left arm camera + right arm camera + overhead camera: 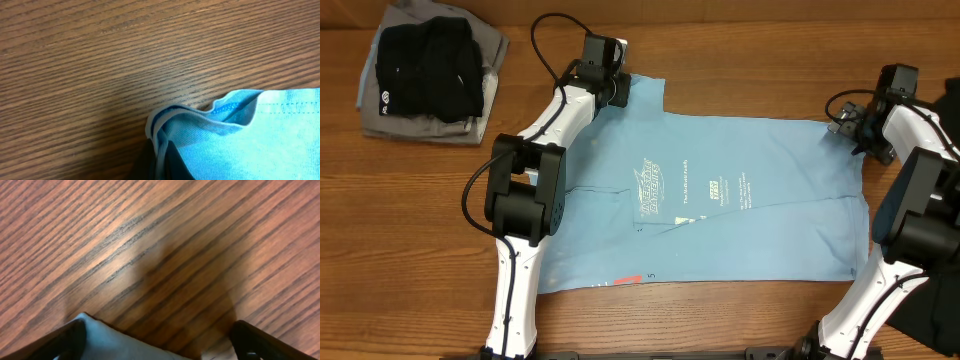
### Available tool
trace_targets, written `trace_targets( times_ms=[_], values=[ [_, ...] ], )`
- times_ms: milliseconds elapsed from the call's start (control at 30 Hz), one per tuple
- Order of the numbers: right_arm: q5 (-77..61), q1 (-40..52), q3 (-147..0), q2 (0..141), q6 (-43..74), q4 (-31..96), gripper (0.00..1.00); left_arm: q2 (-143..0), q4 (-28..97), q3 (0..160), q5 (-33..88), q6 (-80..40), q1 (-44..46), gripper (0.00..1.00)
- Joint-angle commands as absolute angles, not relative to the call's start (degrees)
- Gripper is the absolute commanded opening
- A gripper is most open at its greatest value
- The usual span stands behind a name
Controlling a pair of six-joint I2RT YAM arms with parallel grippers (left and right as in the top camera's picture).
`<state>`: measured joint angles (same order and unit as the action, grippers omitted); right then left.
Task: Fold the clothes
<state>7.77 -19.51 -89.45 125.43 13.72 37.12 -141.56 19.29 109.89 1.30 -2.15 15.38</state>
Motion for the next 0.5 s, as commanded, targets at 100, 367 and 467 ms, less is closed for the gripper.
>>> trace_targets(
  times_ms=[100, 367, 467],
  values=[
    [7.01, -19.51, -90.48, 128.46, 13.65, 36.91, 0.87, -142.87, 20.58, 110.00, 1.54, -1.93, 15.40, 0.04],
    [6.39, -19.51, -90.50, 128.44, 13.69, 36.21, 0.35, -142.87, 20.36, 110.00, 1.54, -1.91, 15.42, 0.04],
    [6.39, -19.51, -90.52, 128.44, 13.69, 36.18, 0.35, -142.87, 20.32, 110.00, 1.52, -1.93, 15.42, 0.04]
  ],
)
